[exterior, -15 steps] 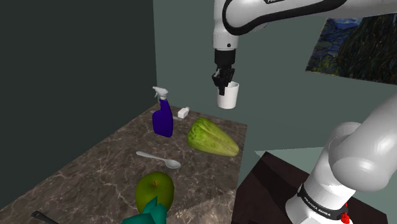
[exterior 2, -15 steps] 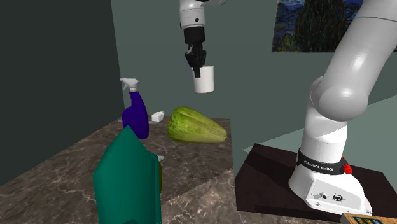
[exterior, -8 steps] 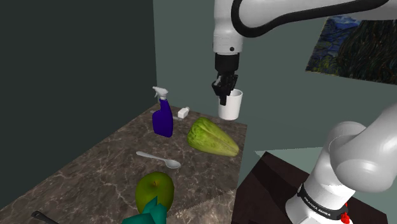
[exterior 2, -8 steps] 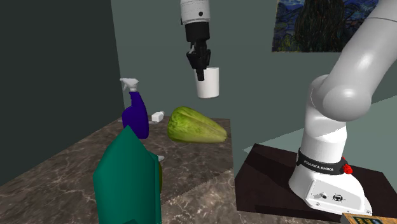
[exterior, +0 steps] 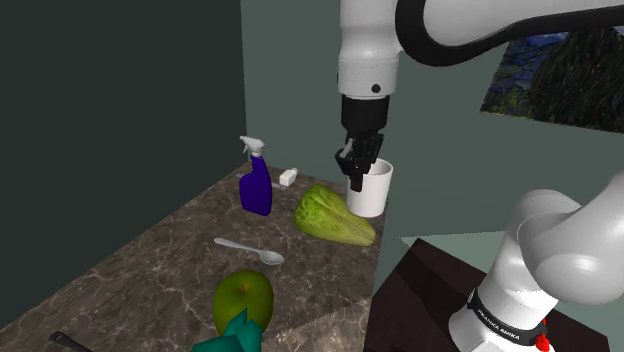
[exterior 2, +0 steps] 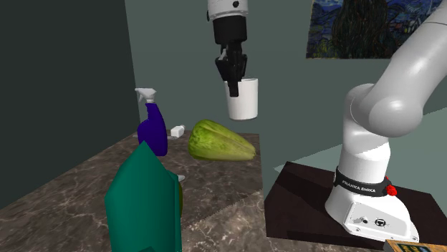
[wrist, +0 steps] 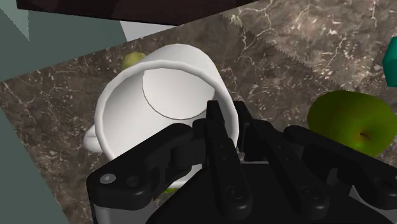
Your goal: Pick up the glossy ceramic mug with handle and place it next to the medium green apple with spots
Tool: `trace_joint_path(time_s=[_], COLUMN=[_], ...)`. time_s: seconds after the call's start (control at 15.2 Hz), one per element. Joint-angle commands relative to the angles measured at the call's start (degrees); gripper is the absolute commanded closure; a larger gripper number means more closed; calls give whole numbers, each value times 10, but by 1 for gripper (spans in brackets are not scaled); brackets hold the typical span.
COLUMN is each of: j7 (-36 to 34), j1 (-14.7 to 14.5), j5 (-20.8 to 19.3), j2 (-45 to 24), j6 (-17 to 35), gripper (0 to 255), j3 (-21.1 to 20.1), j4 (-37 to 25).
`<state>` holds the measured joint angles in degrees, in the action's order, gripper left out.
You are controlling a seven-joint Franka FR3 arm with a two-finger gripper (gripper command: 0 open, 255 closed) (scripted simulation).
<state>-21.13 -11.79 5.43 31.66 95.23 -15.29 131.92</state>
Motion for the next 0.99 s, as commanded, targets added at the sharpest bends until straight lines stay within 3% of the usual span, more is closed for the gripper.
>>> trace_joint_path(time_s=[0.0,0.59,0.92], j7=[-27,-150,-158], j1=[-11,-59,-63], j5=[15,79,87], j2=[5,8,6], j6=[-7,-19,11], gripper=[255,255,255], j3=[-20,-118,-131], j4=[-4,-24,2])
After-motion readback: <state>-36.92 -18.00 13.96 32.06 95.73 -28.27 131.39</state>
